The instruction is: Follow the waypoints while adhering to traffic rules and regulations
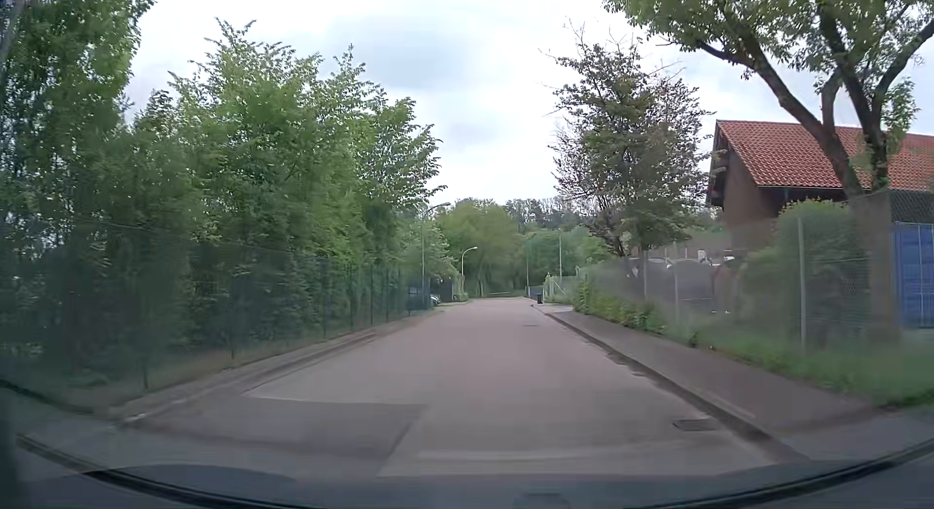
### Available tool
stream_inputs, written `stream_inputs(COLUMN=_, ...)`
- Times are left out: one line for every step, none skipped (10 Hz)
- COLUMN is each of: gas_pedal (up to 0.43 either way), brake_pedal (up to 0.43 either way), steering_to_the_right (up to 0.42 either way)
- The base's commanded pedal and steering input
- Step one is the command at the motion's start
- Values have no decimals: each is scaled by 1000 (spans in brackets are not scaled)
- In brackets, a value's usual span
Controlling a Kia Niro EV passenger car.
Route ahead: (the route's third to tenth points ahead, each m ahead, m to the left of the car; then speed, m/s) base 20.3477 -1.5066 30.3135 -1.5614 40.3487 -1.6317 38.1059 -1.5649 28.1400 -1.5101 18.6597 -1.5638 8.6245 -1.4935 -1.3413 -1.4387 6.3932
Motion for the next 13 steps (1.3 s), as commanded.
stream_inputs(gas_pedal=197, brake_pedal=0, steering_to_the_right=18)
stream_inputs(gas_pedal=197, brake_pedal=0, steering_to_the_right=17)
stream_inputs(gas_pedal=197, brake_pedal=0, steering_to_the_right=17)
stream_inputs(gas_pedal=197, brake_pedal=0, steering_to_the_right=17)
stream_inputs(gas_pedal=197, brake_pedal=0, steering_to_the_right=17)
stream_inputs(gas_pedal=189, brake_pedal=0, steering_to_the_right=16)
stream_inputs(gas_pedal=169, brake_pedal=0, steering_to_the_right=14)
stream_inputs(gas_pedal=118, brake_pedal=0, steering_to_the_right=11)
stream_inputs(gas_pedal=59, brake_pedal=0, steering_to_the_right=9)
stream_inputs(gas_pedal=0, brake_pedal=0, steering_to_the_right=9)
stream_inputs(gas_pedal=0, brake_pedal=0, steering_to_the_right=9)
stream_inputs(gas_pedal=0, brake_pedal=0, steering_to_the_right=10)
stream_inputs(gas_pedal=0, brake_pedal=0, steering_to_the_right=9)
